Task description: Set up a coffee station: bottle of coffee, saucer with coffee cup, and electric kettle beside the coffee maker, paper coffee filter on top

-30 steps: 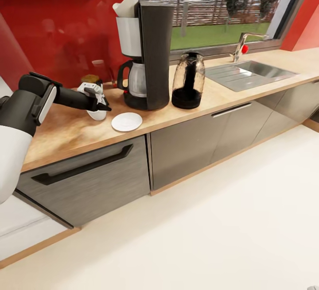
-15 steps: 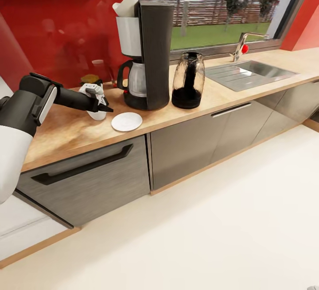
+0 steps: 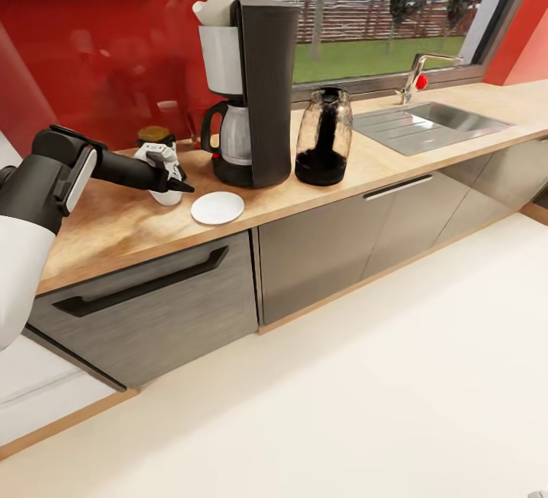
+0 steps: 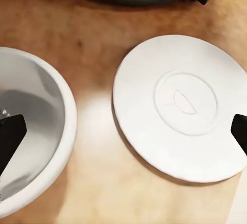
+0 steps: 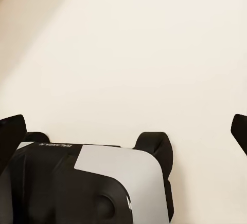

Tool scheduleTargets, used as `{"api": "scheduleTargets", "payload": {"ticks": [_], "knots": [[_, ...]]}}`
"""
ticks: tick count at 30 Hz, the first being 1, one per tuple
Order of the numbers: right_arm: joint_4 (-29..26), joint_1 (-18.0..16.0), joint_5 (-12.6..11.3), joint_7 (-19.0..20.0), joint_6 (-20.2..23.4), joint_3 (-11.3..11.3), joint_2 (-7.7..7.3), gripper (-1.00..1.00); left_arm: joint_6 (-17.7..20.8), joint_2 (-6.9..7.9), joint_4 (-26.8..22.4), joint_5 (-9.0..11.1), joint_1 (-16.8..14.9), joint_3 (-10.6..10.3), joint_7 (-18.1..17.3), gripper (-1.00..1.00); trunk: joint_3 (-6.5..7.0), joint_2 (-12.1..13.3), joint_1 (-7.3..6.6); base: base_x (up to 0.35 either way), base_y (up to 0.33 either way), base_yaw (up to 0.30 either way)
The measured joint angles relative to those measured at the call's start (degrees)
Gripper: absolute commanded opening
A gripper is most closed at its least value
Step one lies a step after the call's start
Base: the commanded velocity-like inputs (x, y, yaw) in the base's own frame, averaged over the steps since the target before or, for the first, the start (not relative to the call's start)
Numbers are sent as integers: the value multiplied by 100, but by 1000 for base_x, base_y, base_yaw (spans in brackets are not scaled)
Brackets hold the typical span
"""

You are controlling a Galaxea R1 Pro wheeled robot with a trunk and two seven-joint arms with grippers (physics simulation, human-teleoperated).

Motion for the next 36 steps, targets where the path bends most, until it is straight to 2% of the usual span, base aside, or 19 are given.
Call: {"api": "scheduleTargets", "payload": {"ticks": [36], "knots": [[1, 0, 0, 0, 1, 0, 0, 100, -9, 0, 0, -2, 0, 10, 0, 100, -1, 0, 0, 0, 0, 16]]}}
